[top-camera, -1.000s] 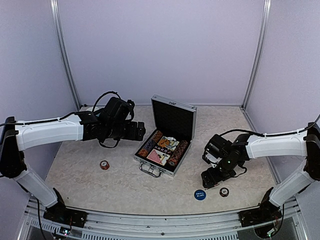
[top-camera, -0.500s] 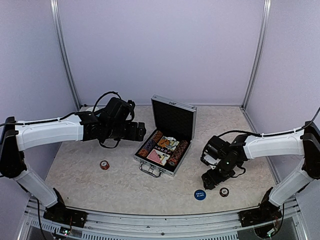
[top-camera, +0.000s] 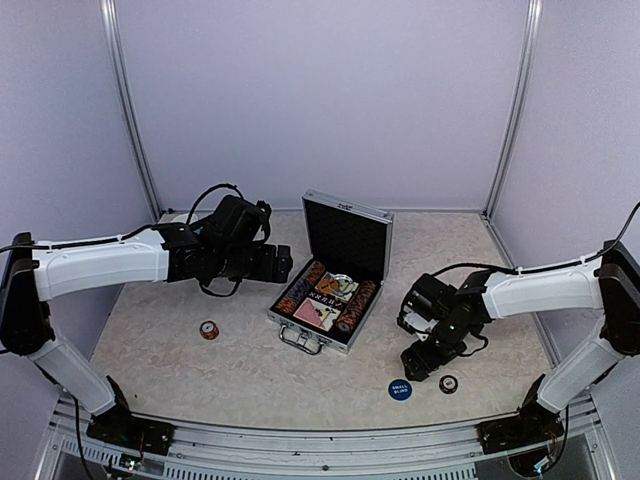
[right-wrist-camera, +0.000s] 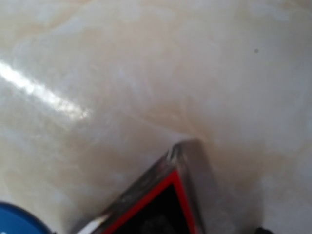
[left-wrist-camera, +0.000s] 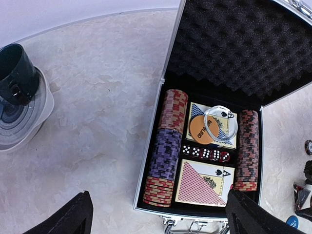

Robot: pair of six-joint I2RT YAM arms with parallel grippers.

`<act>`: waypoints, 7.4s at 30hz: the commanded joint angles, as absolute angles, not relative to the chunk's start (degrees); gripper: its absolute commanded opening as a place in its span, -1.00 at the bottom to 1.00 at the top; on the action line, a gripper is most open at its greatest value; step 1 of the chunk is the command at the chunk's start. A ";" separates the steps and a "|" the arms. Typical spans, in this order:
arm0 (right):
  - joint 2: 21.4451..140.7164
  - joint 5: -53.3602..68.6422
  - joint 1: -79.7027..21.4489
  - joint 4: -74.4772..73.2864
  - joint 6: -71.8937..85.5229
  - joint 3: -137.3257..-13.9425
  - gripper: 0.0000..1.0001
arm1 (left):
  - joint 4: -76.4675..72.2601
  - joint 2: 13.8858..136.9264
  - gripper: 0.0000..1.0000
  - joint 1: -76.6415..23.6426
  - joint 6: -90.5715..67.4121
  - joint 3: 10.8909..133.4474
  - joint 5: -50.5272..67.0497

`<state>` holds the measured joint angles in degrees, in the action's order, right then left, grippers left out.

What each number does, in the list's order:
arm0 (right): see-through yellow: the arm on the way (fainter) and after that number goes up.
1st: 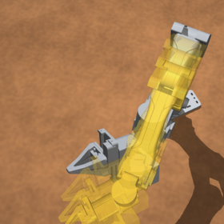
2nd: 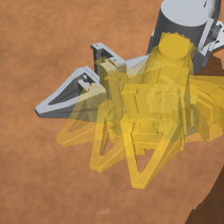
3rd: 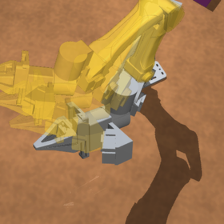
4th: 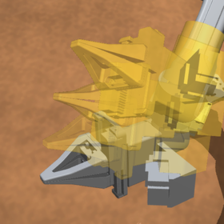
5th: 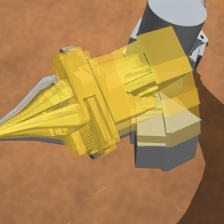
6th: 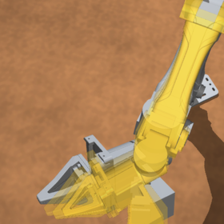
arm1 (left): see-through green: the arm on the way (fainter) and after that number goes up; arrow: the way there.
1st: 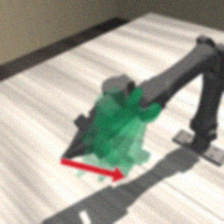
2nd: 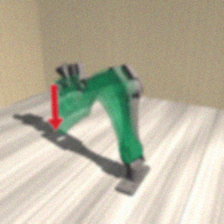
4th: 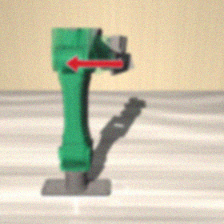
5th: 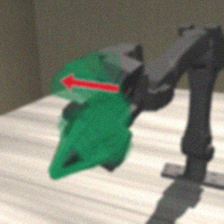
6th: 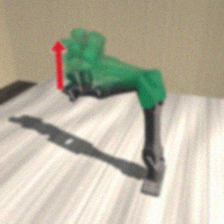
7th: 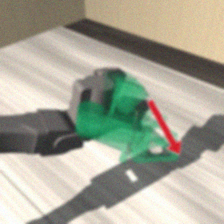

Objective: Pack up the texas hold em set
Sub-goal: Pick up the all-in button from the center of the board, then place the all-in button in the poker case, then pick up the small blind button from the center of the board.

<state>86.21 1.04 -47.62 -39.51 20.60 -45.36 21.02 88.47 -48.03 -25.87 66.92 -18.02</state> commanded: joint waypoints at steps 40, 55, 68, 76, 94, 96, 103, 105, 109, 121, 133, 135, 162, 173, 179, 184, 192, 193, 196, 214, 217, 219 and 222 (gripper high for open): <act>86.31 -3.76 -50.80 -40.41 22.15 -48.31 0.17 | 20.57 88.66 0.88 -48.30 -26.19 67.37 -16.90; 92.44 -6.55 -50.80 -39.84 15.39 -63.64 0.11 | 20.56 86.40 0.89 -46.11 -27.70 65.94 -18.01; 117.14 -12.20 -50.76 -41.65 1.81 -96.08 0.11 | 18.04 78.39 0.98 -41.77 -28.25 60.59 -15.48; 126.57 -11.67 -49.92 -44.02 -1.57 -108.68 0.11 | 17.83 75.12 0.98 -40.89 -27.89 58.86 -15.14; 135.00 -9.27 -49.92 -44.79 -3.49 -118.47 0.19 | 19.07 73.99 0.98 -40.60 -27.93 57.76 -16.35; 135.34 -9.00 -49.99 -45.38 -3.60 -118.89 0.20 | 19.12 74.00 0.98 -40.61 -27.93 57.74 -16.27; 136.28 -9.18 -49.92 -47.97 -4.13 -119.51 0.30 | 19.07 74.26 0.98 -40.58 -27.77 57.57 -15.95; 136.55 -9.47 -49.93 -48.07 -4.22 -119.69 0.35 | 19.00 74.40 0.98 -40.60 -27.77 57.62 -15.72; 136.43 -9.36 -49.92 -47.94 -4.28 -119.79 0.42 | 19.03 74.53 0.98 -40.61 -27.69 57.59 -15.52; 135.00 -8.15 -50.49 -48.29 -4.70 -120.01 0.45 | 18.85 75.23 0.98 -40.61 -27.34 57.92 -14.95; 133.05 -8.13 -50.73 -49.24 -4.34 -118.48 0.45 | 18.72 75.59 0.98 -40.69 -27.25 57.83 -14.59; 131.26 -7.88 -50.80 -48.42 -4.10 -116.75 0.45 | 18.72 75.63 0.98 -40.69 -27.25 57.75 -14.59; 86.63 2.11 -57.31 -38.41 17.45 -56.93 0.82 | 17.65 77.72 0.98 -40.78 -26.88 57.57 -15.20; 89.39 0.46 -64.37 -41.75 22.89 -53.48 0.82 | 16.89 79.74 0.98 -40.87 -26.56 58.42 -15.13; 93.36 -1.80 -64.51 -42.13 22.54 -52.95 0.65 | 16.94 80.28 0.98 -41.30 -26.39 59.14 -14.78; 94.75 -2.51 -64.30 -41.83 22.25 -52.89 0.63 | 17.14 80.54 0.98 -41.57 -26.24 59.03 -14.89; 95.15 -0.23 -63.33 -40.79 21.39 -50.96 0.50 | 17.40 80.21 0.98 -41.57 -26.34 58.32 -15.59; 94.95 -0.14 -63.29 -40.78 21.37 -50.74 0.48 | 17.42 80.12 0.98 -41.57 -26.36 58.20 -15.70; 94.57 -0.43 -63.20 -40.79 21.21 -50.22 0.40 | 17.36 79.98 0.98 -41.57 -26.37 58.02 -15.86; 93.44 -0.75 -63.19 -44.22 22.62 -49.42 0.25 | 17.67 79.32 0.98 -41.66 -26.70 57.66 -16.04; 93.28 -0.60 -63.19 -44.58 22.84 -49.02 0.24 | 17.67 79.36 0.98 -41.66 -26.78 57.57 -16.08; 93.06 -0.36 -63.24 -44.72 22.98 -48.95 0.21 | 17.69 79.43 0.98 -41.66 -26.81 57.57 -16.09; 92.62 -0.35 -63.17 -44.74 23.00 -48.87 0.16 | 17.64 79.30 0.98 -41.66 -26.88 57.42 -16.11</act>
<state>92.79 -1.78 -63.46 -41.17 22.00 -50.92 18.39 80.14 -41.34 -26.76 57.58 -15.44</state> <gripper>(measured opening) 0.592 0.989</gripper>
